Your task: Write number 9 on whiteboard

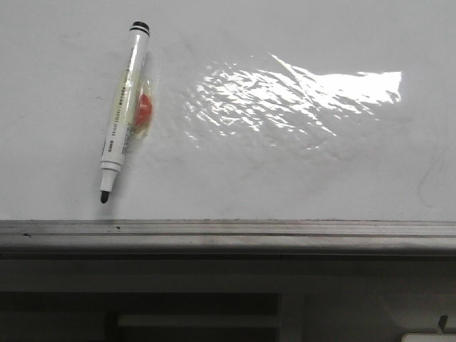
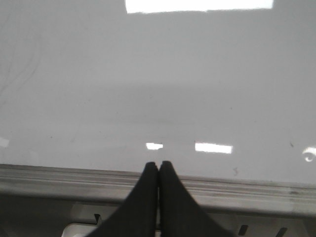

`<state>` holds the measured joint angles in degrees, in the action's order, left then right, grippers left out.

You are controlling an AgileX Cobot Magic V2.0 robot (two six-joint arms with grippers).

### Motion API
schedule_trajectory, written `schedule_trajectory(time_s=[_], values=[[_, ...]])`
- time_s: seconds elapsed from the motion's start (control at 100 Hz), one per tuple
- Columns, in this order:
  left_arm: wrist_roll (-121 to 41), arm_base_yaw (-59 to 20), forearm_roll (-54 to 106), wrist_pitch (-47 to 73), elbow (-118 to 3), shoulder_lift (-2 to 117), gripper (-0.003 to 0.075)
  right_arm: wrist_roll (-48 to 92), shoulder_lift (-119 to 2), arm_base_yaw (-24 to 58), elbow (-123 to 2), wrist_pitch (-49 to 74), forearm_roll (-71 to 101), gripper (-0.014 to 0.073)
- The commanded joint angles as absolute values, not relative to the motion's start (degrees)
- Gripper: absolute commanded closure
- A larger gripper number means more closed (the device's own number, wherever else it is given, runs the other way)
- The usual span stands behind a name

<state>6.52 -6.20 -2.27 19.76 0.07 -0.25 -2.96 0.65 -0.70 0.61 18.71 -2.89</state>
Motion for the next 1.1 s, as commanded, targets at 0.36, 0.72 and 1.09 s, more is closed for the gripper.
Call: schedule_trajectory(time_s=[0.36, 0.72, 1.09], values=[[6.85, -6.13, -2.57, 17.01, 1.14, -1.86, 0.0741, -2.69, 1.62, -1.20, 2.20, 17.79, -3.03, 0.0661], [6.85, -6.13, -4.78, 12.24, 1.14, -1.86, 0.0741, -2.69, 1.62, -1.20, 2.20, 17.26, -3.03, 0.0661], [6.85, -6.13, -4.92, 9.10, 1.14, -1.86, 0.0741, -2.69, 1.52, -1.20, 2.20, 12.99, -3.03, 0.0661]])
